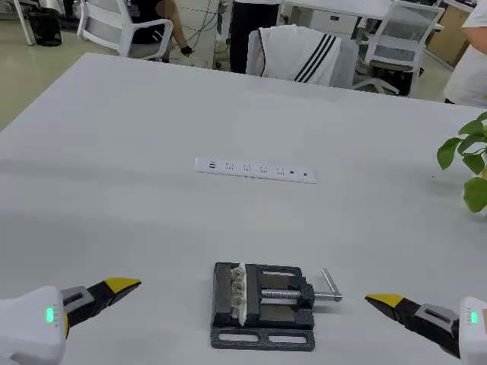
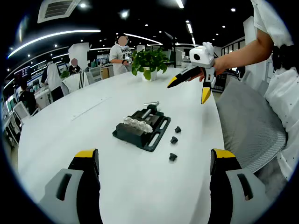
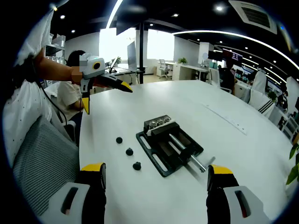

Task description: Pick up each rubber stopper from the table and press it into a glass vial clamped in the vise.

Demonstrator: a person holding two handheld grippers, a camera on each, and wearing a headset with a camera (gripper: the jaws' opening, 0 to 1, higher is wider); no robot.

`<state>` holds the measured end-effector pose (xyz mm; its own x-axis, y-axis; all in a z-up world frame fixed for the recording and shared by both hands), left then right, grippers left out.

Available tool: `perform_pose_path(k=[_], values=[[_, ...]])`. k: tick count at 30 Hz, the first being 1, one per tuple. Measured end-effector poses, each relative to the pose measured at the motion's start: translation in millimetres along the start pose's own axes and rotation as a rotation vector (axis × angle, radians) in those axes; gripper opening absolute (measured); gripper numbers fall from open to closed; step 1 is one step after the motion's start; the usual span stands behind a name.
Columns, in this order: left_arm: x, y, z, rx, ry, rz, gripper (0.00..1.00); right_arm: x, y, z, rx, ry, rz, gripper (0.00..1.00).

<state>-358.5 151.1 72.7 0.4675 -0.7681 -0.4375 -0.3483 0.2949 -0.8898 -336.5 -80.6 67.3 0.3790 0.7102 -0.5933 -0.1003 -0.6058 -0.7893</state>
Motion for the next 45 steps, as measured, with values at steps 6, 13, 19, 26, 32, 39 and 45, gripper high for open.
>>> perform_pose_path(k=[6,13,19,26,32,39,45], values=[[0.1,-0.7,0.3,0.001,0.001,0.001,0.99,0.5,0.1,0.4,0.007,-0.002,-0.005,0.88],[0.2,-0.9,-0.8,0.001,0.002,0.002,0.99,-0.9,-0.1,-0.4,0.01,0.001,-0.008,0.87],[0.2,-0.6,-1.2,0.001,0.002,0.001,0.99,-1.2,0.0,0.3,0.011,0.004,-0.009,0.85],[-1.0,0.8,-1.6,0.0,0.001,0.003,0.99,-0.4,2.5,3.5,0.018,-0.002,-0.007,0.83],[-1.5,1.6,-2.3,-0.003,0.001,0.003,0.99,2.3,2.8,6.6,0.023,-0.005,-0.005,0.79],[-1.0,2.0,-2.3,-0.005,0.001,0.003,0.99,7.5,2.7,11.5,0.026,-0.017,-0.005,0.75],[-0.6,2.6,-2.4,-0.008,0.004,0.003,0.99,9.8,2.8,12.5,0.035,-0.013,-0.004,0.71]])
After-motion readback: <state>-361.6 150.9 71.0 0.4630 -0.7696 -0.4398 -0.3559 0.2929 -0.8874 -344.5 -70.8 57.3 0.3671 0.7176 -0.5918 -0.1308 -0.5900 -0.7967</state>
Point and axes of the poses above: the centre of the closed fingertips' face, and the gripper's own axes: x roughly forward along the fingers, z roughly to its left, y roughly out of its underside, the point moved 2 cm from there along -x, roughly backward along the fingers, and after that the axes turned 9 degrees about -x, right-handed, at the moved point
